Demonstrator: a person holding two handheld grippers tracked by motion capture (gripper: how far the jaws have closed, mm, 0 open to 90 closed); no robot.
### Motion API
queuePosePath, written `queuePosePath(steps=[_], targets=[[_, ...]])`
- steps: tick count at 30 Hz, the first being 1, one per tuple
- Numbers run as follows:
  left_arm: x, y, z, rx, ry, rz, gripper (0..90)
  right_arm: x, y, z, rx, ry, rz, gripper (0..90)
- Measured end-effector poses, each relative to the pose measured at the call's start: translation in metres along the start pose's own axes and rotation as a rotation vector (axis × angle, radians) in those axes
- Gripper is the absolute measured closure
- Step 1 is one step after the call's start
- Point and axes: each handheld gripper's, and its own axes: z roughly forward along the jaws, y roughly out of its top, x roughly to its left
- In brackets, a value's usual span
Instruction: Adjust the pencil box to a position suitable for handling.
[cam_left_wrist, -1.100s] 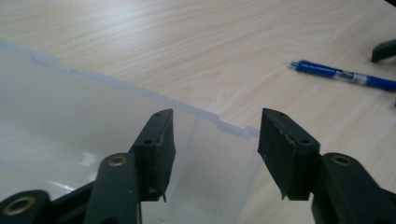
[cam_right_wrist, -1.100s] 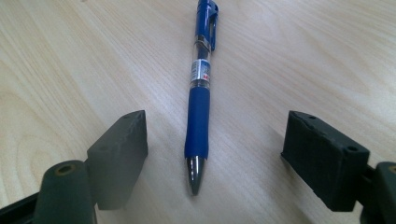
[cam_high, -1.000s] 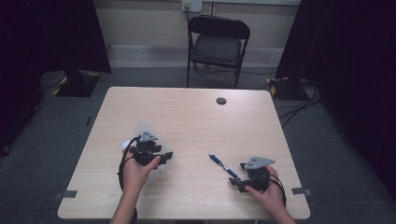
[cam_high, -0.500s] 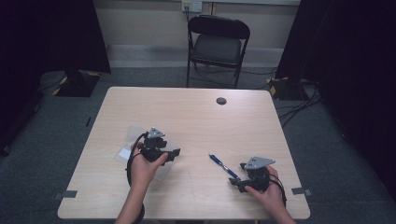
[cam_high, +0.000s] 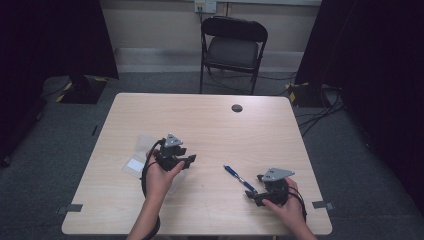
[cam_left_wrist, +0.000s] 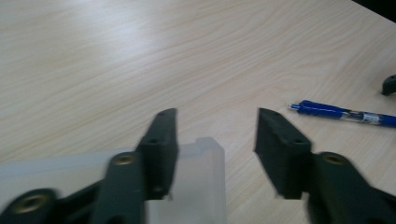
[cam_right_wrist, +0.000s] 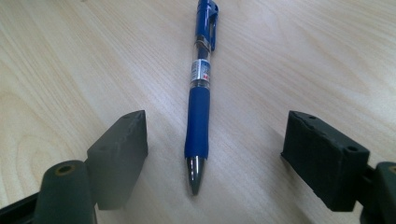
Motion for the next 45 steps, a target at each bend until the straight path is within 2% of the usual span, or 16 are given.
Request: queuePosePath(steps=[1,4,5,8,12,15,19,28,30,33,36,37,41,43,44,45], targets=[[0.000,0.000,0.001,0.011,0.024,0.005,52.2,0.000,0.000,0.000,0.000,0.000,0.000,21.0],[-0.001,-0.003,0.008,0.052,0.006,0.004,61.2,0.000,0.000,0.000,0.000,0.000,0.000,21.0],[-0.002,-0.006,0.013,0.077,0.014,0.005,65.3,0.000,0.000,0.000,0.000,0.000,0.000,21.1],[-0.003,-0.011,0.018,0.107,0.003,0.008,66.7,0.000,0.000,0.000,0.000,0.000,0.000,21.1],[-0.005,-0.017,0.024,0.137,-0.013,-0.010,69.9,0.000,0.000,0.000,0.000,0.000,0.000,21.0],[-0.004,-0.019,0.024,0.167,-0.020,0.004,69.9,0.000,0.000,0.000,-0.001,0.000,-0.001,21.0],[-0.005,-0.023,0.023,0.156,-0.013,-0.015,68.1,0.000,0.000,0.000,0.000,0.000,0.000,21.0],[-0.004,-0.026,0.017,0.147,-0.024,-0.008,67.7,0.000,0.000,0.000,0.000,0.000,0.000,21.0],[-0.007,-0.028,0.018,0.133,-0.035,-0.027,66.2,0.000,0.000,0.000,0.000,0.000,0.000,21.0],[-0.006,-0.026,0.015,0.132,-0.030,-0.010,65.1,0.000,0.000,0.000,0.000,0.000,0.000,21.0],[-0.004,-0.023,0.009,0.120,-0.033,-0.031,64.3,0.000,0.000,0.000,0.000,0.000,0.000,21.0],[-0.003,-0.022,0.007,0.121,-0.030,-0.026,63.6,0.000,0.000,0.000,0.000,0.000,0.000,21.0],[0.000,-0.018,-0.003,0.083,-0.029,-0.056,61.9,0.000,0.000,0.000,0.000,0.000,-0.001,21.0],[0.002,-0.016,-0.008,0.075,-0.032,-0.058,61.2,0.000,0.000,0.000,0.000,0.000,0.000,21.0],[0.003,-0.016,-0.011,0.075,-0.028,-0.053,58.1,0.000,0.000,0.000,0.000,0.000,0.000,21.0],[0.003,-0.015,-0.016,0.053,-0.009,-0.078,56.1,0.000,0.000,0.000,-0.001,0.000,-0.001,21.0]])
